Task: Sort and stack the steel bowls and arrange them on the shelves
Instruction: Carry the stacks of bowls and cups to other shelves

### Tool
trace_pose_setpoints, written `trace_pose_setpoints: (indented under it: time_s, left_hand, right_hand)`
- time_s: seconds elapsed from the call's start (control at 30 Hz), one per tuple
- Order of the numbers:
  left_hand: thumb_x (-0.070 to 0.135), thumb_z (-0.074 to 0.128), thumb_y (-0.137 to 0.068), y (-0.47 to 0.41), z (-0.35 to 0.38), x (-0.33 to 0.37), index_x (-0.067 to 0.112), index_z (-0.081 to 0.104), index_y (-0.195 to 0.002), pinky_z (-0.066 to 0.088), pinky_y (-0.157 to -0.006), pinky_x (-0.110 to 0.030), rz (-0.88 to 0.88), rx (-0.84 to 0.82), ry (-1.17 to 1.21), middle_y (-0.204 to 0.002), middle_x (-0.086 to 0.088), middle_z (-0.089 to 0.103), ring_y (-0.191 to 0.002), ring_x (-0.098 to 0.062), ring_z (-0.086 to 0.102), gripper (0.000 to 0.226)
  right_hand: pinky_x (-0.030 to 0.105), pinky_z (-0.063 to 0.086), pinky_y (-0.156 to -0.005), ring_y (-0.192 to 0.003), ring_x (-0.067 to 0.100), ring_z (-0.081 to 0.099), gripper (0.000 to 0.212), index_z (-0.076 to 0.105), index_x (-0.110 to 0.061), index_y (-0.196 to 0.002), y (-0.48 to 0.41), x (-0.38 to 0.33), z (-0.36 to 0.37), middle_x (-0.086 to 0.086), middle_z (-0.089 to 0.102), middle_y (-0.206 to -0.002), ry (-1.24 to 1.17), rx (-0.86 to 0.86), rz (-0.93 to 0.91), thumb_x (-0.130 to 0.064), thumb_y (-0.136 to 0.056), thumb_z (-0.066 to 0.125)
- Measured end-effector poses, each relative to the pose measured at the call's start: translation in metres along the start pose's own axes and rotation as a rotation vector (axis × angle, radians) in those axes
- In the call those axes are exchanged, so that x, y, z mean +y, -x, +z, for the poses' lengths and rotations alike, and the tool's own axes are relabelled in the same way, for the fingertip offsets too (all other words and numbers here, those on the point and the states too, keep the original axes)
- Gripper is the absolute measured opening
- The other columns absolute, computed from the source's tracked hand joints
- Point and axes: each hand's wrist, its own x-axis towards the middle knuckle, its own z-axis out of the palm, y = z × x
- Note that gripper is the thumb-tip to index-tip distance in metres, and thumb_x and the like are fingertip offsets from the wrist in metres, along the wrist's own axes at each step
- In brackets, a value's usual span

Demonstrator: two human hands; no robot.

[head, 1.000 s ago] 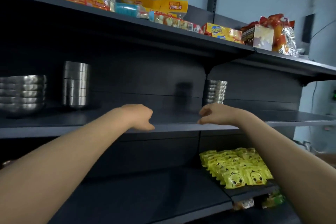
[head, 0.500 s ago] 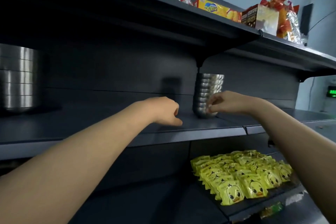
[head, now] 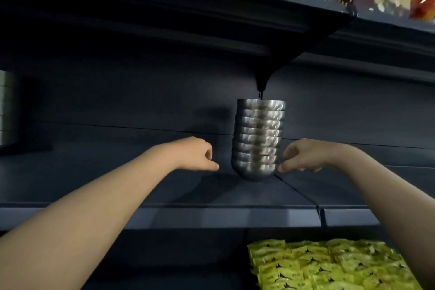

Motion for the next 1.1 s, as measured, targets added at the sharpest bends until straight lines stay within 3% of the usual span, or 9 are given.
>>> trace_pose_setpoints:
  time_s: [0.1, 0.27, 0.4, 0.53, 0.63, 0.7, 0.77, 0.9, 1.1]
  left_hand:
    - [0.051, 0.054, -0.086, -0.021, 0.006, 0.008, 0.021, 0.06, -0.108, 0.047, -0.092, -0.035, -0.041, -0.006, 0.039, -0.108, 0.004, 0.06, -0.1, -0.015, 0.056, 0.038]
    - [0.049, 0.061, -0.084, -0.049, 0.01, 0.013, 0.016, 0.057, -0.117, 0.047, -0.092, -0.034, -0.053, -0.052, -0.084, -0.114, 0.001, 0.062, -0.101, -0.017, 0.057, 0.047]
    - [0.057, 0.061, -0.081, -0.072, 0.019, 0.009, 0.013, 0.045, -0.134, 0.045, -0.095, -0.03, -0.041, -0.061, -0.055, -0.129, -0.001, 0.055, -0.112, -0.018, 0.054, 0.071]
    - [0.073, 0.062, -0.065, -0.099, 0.042, -0.001, 0.013, 0.023, -0.147, 0.039, -0.105, -0.029, 0.005, -0.069, 0.146, -0.147, -0.004, 0.039, -0.128, -0.019, 0.045, 0.109]
    - [0.071, 0.069, -0.06, -0.11, 0.057, -0.004, 0.021, 0.027, -0.143, 0.039, -0.109, -0.035, 0.079, -0.041, 0.534, -0.142, 0.005, 0.044, -0.129, -0.01, 0.044, 0.106]
    - [0.052, 0.071, -0.072, -0.112, 0.065, -0.002, 0.025, 0.03, -0.138, 0.046, -0.102, -0.037, 0.104, -0.048, 0.765, -0.132, 0.012, 0.047, -0.124, -0.005, 0.046, 0.082]
    - [0.05, 0.072, -0.07, -0.113, 0.071, 0.003, 0.027, 0.029, -0.138, 0.049, -0.098, -0.039, 0.123, -0.06, 0.935, -0.131, 0.012, 0.048, -0.122, -0.004, 0.048, 0.083]
    - [0.056, 0.073, -0.054, -0.117, 0.079, 0.011, 0.029, 0.032, -0.135, 0.052, -0.094, -0.039, 0.118, -0.018, 1.094, -0.128, 0.01, 0.051, -0.119, -0.008, 0.052, 0.095]
    - [0.042, 0.078, -0.064, -0.114, 0.079, 0.015, 0.027, 0.041, -0.125, 0.051, -0.095, -0.045, 0.098, 0.036, 1.189, -0.115, 0.007, 0.057, -0.107, -0.011, 0.058, 0.073]
  right_hand:
    - [0.044, 0.051, -0.094, -0.117, 0.03, 0.057, 0.064, 0.055, -0.009, -0.126, -0.021, 0.017, 0.001, 0.014, 0.058, -0.129, 0.051, -0.002, -0.046, -0.049, -0.078, 0.07]
    - [0.044, 0.047, -0.098, -0.113, 0.027, 0.059, 0.081, 0.058, -0.006, -0.119, -0.051, 0.033, 0.005, 0.011, 0.061, -0.126, 0.107, 0.03, -0.093, -0.061, -0.062, 0.072]
    - [0.036, 0.042, -0.104, -0.124, 0.019, 0.05, 0.115, 0.042, -0.014, -0.138, -0.074, 0.043, 0.009, -0.001, 0.049, -0.139, -0.004, 0.01, -0.102, -0.075, -0.044, 0.07]
    - [0.023, 0.04, -0.097, -0.112, 0.006, 0.055, 0.054, 0.049, -0.035, -0.108, -0.09, 0.05, 0.022, -0.015, 0.059, -0.115, -0.36, -0.04, -0.204, -0.041, -0.067, 0.083]
    - [0.028, 0.048, -0.098, -0.109, 0.004, 0.059, 0.066, 0.048, -0.03, -0.121, -0.099, 0.057, 0.038, -0.008, 0.061, -0.118, -0.553, -0.056, -0.27, -0.034, -0.066, 0.085]
    - [0.022, 0.053, -0.087, -0.108, 0.004, 0.06, 0.082, 0.047, -0.03, -0.125, -0.105, 0.059, 0.049, -0.007, 0.061, -0.12, -0.68, -0.059, -0.298, -0.042, -0.053, 0.085]
    - [0.018, 0.053, -0.077, -0.105, 0.004, 0.062, 0.077, 0.05, -0.031, -0.119, -0.109, 0.059, 0.057, -0.007, 0.062, -0.118, -0.8, -0.062, -0.331, -0.038, -0.051, 0.085]
    - [0.023, 0.054, -0.073, -0.094, 0.004, 0.065, 0.058, 0.052, -0.03, -0.11, -0.108, 0.056, 0.064, -0.011, 0.065, -0.103, -0.914, -0.041, -0.351, -0.035, -0.061, 0.084]
    - [0.022, 0.055, -0.067, -0.088, 0.003, 0.064, 0.052, 0.057, -0.026, -0.098, -0.105, 0.05, 0.065, -0.012, 0.064, -0.094, -0.888, 0.053, -0.363, -0.038, -0.051, 0.074]
